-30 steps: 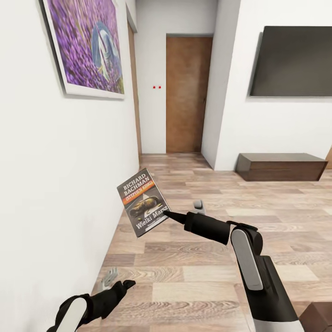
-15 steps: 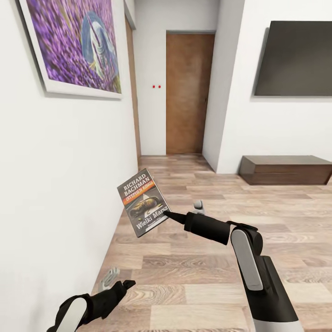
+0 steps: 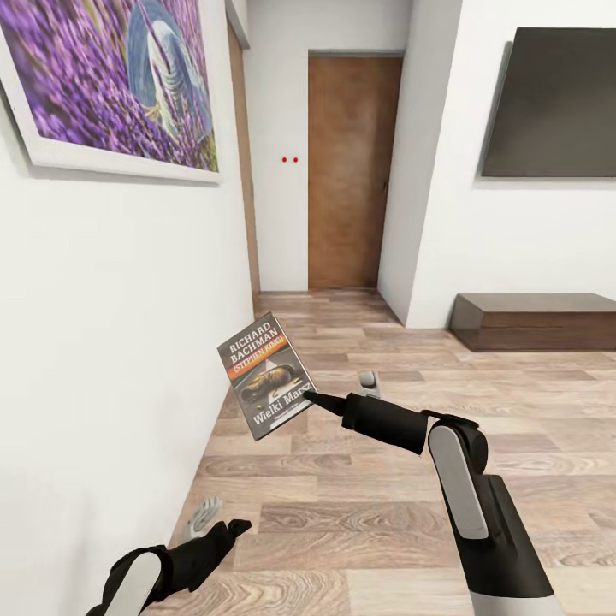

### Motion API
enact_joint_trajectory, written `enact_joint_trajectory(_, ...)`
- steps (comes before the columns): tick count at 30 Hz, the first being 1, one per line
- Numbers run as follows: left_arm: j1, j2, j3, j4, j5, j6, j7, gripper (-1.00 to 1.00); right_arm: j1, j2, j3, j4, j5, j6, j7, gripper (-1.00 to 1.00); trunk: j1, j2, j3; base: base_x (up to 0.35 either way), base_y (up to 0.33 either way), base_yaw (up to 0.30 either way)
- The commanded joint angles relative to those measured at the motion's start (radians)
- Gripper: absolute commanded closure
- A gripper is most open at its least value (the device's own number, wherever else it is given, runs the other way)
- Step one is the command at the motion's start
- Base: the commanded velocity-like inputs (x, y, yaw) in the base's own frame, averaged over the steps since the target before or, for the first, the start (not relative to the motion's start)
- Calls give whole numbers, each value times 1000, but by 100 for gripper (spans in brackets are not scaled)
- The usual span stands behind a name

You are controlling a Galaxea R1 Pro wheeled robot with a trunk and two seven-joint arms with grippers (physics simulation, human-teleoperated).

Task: In the bedroom, move the book from the bed onto either nightstand, and place the two sandals side by side next to the bed.

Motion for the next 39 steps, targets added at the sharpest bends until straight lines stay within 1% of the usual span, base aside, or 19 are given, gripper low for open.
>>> enact_joint_trajectory(1,0,1,-1,-1,11,2,9,-100,-1,0,-1,-1,-4,6,6,100,0,0,-1,327,0,0)
enact_joint_trajectory(13,0,1,-1,-1,11,2,9,-100,-1,-1,-3,-1,-4,6,6,100,0,0,-1,327,0,-16)
enact_joint_trajectory(19,0,1,-1,-1,11,2,9,-100,-1,-1,-3,-1,-4,6,6,100,0,0,-1,327,49,-170)
enact_joint_trajectory(32,0,1,-1,-1,11,2,9,-100,-1,-1,-3,-1,-4,6,7,100,0,0,-1,327,90,-235)
enact_joint_trajectory(39,-1,1,-1,3,11,2,9,-100,-1,-1,-4,-1,-4,6,8,100,0,0,-1,327,97,-82)
